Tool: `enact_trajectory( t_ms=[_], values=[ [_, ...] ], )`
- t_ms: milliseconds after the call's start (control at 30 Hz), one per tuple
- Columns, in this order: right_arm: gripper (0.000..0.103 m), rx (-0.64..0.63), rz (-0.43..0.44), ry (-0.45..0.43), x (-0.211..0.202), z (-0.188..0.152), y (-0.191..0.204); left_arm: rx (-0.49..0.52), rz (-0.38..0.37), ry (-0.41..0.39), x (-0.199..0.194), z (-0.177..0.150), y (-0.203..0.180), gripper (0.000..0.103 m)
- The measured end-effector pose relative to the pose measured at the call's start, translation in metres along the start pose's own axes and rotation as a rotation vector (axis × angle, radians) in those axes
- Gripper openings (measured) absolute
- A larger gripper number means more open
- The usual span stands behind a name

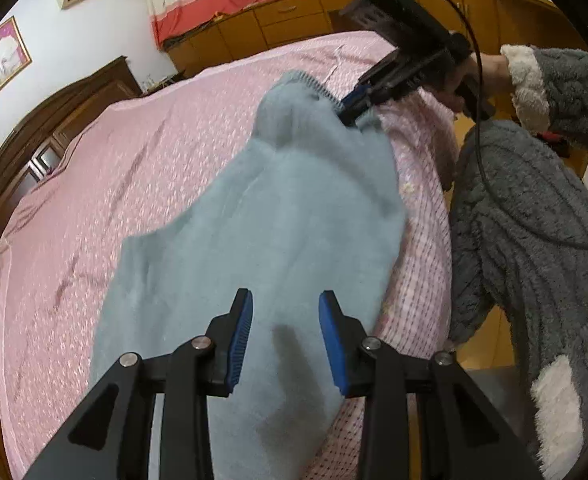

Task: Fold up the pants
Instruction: 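Grasp the elastic waistband with the right gripper and lift it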

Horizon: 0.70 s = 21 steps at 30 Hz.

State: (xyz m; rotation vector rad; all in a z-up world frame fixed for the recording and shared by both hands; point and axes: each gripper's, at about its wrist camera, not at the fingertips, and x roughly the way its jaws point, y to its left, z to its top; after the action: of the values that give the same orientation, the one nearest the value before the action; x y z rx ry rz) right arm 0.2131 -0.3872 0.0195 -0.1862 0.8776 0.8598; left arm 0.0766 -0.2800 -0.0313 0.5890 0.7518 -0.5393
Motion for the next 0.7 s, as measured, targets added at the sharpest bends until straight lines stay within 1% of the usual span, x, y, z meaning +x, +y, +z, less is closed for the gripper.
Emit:
enact_trajectory(
  t_ms=[100, 167, 267, 300, 333, 433, 533, 700],
  values=[
    [0.020, 0.051, -0.005, 0.108, 0.001, 0.015, -0.001, 0.001, 0.001, 0.009, 0.000, -0.005, 0.001, 0.036],
    [0.020, 0.072, -0.009, 0.159, -0.006, 0.020, 0.002, 0.004, 0.007, 0.019, 0.001, -0.009, 0.003, 0.036],
    [0.020, 0.090, -0.054, 0.216, -0.018, 0.026, 0.006, 0.016, 0.025, 0.045, 0.009, -0.016, 0.005, 0.036],
    [0.020, 0.100, -0.052, 0.233, -0.022, 0.026, 0.003, 0.020, 0.038, 0.055, 0.012, -0.019, 0.006, 0.036],
    [0.020, 0.108, -0.048, 0.251, -0.024, 0.025, 0.000, 0.021, 0.044, 0.058, 0.014, -0.021, 0.007, 0.036],
    [0.020, 0.101, -0.077, 0.299, -0.019, 0.017, -0.003, 0.010, 0.045, 0.058, 0.018, -0.025, 0.009, 0.036],
    [0.020, 0.103, -0.101, 0.299, -0.013, 0.011, -0.005, 0.005, 0.049, 0.050, 0.019, -0.026, 0.009, 0.036],
    [0.020, 0.098, -0.099, 0.267, -0.013, 0.019, 0.000, 0.008, 0.056, 0.048, 0.020, -0.026, 0.009, 0.036]
  ],
)
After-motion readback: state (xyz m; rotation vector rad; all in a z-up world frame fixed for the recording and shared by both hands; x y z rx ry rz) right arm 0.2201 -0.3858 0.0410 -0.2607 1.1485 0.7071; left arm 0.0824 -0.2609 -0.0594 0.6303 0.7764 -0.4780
